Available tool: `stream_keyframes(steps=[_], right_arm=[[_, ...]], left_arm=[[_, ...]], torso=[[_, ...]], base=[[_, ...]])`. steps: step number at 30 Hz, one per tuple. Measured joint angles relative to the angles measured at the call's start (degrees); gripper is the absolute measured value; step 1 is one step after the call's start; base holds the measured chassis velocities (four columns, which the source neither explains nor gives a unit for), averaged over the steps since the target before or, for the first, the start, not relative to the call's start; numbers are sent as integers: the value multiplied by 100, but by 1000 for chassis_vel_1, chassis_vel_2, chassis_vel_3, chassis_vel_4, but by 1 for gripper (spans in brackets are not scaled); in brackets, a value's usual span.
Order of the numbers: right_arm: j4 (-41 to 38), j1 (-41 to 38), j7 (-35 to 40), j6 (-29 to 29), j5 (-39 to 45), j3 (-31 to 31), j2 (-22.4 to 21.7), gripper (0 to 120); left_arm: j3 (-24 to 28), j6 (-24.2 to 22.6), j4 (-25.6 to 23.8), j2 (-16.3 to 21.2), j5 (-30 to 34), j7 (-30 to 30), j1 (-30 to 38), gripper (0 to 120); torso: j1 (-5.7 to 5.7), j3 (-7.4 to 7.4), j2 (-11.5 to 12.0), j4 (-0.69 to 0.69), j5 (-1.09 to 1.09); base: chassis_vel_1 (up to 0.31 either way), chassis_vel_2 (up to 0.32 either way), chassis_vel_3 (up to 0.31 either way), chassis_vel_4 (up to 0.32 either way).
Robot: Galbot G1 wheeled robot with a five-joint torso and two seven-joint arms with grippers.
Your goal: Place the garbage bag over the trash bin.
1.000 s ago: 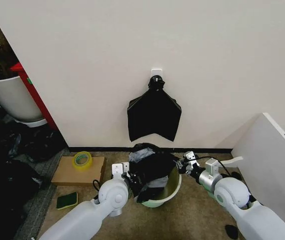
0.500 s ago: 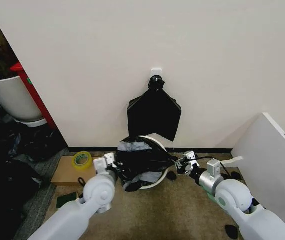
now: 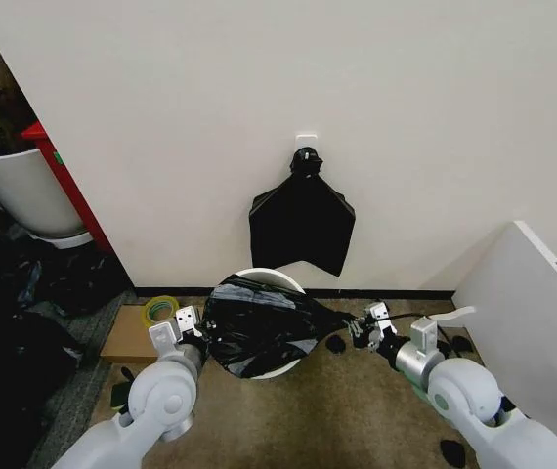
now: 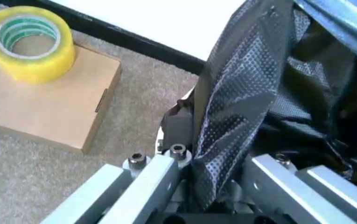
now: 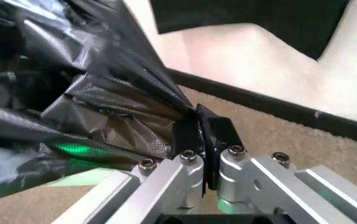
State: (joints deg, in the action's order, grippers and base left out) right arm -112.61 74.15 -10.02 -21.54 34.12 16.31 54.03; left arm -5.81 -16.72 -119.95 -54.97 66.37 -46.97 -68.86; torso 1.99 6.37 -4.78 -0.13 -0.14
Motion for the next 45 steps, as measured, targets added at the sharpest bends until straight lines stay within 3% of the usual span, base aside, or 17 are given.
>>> stream_keyframes(steps=[3, 10, 12, 17, 24, 27, 29, 34, 45], right_arm=[[-152, 69, -61, 131, -185, 2, 15, 5], [-856, 518, -176, 425, -807, 360, -137, 34], [-931, 584, -202, 464, -888, 441, -153, 35], [-1680, 1045, -193, 859, -1758, 900, -265, 60], [-2205, 990, -178, 806, -2022, 784, -312, 79], [-2252, 648, -419, 902, -2165, 256, -502, 94], [-2144, 489, -441, 1018, -2337, 33, -544, 98], [-1920, -10, -540, 1062, -3184, -720, -523, 99], [-1373, -708, -648, 942, -3747, -1433, -472, 62]], left_arm=[[-10, -11, -79, 11, -76, 13, -79, 0], [-27, -108, -259, 42, -202, 48, -204, 0], [-28, -117, -273, 46, -208, 50, -212, 0], [-38, -163, -392, 109, -467, 262, -319, 0], [-2, -116, -499, 190, -937, 735, -440, 0], [41, -245, -647, 310, -1463, 1200, -542, 0], [61, -292, -669, 351, -1622, 1342, -561, 0], [189, -503, -614, 435, -1829, 1491, -466, 0], [252, -582, -530, 439, -1737, 1383, -361, 0]], torso=[[0, 0, 0, 1, -1], [0, 0, 0, 0, -1], [0, 0, 0, 0, -1], [0, 0, 0, -2, -2], [0, 0, 0, 0, -3], [1, 0, -1, 0, -1], [1, 0, 0, 1, -2], [1, 0, 0, 0, -1], [1, 0, 1, 0, -1]], base=[[0, 0, 0, 0], [0, 0, 0, 0], [0, 0, 0, 0], [0, 0, 0, 0], [0, 0, 0, 0], [0, 0, 0, 0], [0, 0, 0, 0], [0, 0, 0, 0], [0, 0, 0, 0]])
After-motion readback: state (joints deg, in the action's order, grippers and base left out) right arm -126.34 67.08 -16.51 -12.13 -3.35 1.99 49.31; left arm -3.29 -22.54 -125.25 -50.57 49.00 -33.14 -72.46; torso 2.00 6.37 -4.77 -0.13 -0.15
